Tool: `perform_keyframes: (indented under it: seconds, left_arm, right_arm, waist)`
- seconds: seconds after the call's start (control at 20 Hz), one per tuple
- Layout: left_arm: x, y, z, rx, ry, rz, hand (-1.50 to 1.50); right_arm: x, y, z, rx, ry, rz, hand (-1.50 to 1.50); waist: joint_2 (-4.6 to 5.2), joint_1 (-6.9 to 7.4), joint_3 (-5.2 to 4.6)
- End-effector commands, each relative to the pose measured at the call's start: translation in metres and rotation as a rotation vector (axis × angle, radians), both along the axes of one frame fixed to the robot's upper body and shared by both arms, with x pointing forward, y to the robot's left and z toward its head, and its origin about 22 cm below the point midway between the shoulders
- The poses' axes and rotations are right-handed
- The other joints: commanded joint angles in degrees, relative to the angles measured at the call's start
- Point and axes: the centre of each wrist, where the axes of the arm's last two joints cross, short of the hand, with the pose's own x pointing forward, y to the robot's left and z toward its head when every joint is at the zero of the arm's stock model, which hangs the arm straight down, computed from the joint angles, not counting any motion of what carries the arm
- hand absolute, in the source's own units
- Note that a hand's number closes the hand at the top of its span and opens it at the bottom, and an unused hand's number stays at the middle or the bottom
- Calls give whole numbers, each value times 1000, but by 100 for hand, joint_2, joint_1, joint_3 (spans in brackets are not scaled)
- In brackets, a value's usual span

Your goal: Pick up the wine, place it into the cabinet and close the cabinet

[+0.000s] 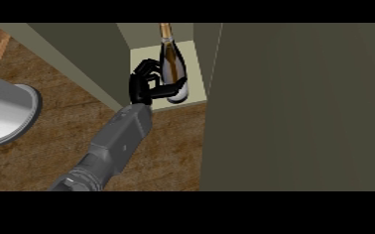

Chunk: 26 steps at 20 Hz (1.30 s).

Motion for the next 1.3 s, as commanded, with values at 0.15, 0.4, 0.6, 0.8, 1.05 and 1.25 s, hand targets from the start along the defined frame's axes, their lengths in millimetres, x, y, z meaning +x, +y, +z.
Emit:
perform_keyframes:
  seconds: [0.15, 0.4, 0.6, 0.8, 1.05, 1.25]
  left_arm:
    - [21, -16, 32, -4, -21, 7, 150]
    - [28, -21, 44, 10, -22, 26, 150]
    - [35, -27, 57, 33, -18, 1, 150]
    - [38, -29, 63, 27, -2, 35, 150]
    - [40, -29, 66, -14, 43, 23, 150]
    - [52, -27, 87, -29, 45, 46, 150]
  right_arm:
    - [0, -3, -3, -5, 1, -9, -150]
    - [1, -10, -1, 9, -7, -4, -150]
    - [-2, -8, -9, 1, -21, -35, -150]
    - [-1, -15, -11, -11, 0, -30, -150]
    - [0, -16, -7, 14, -8, -43, -150]
    - [0, -16, -8, -1, -4, -44, -150]
  waist:
    - [7, 54, 7]
    - [40, 46, 16]
    - [22, 189, 18]
    - [63, 142, 23]
    - [58, 233, 17]
    - [82, 229, 17]
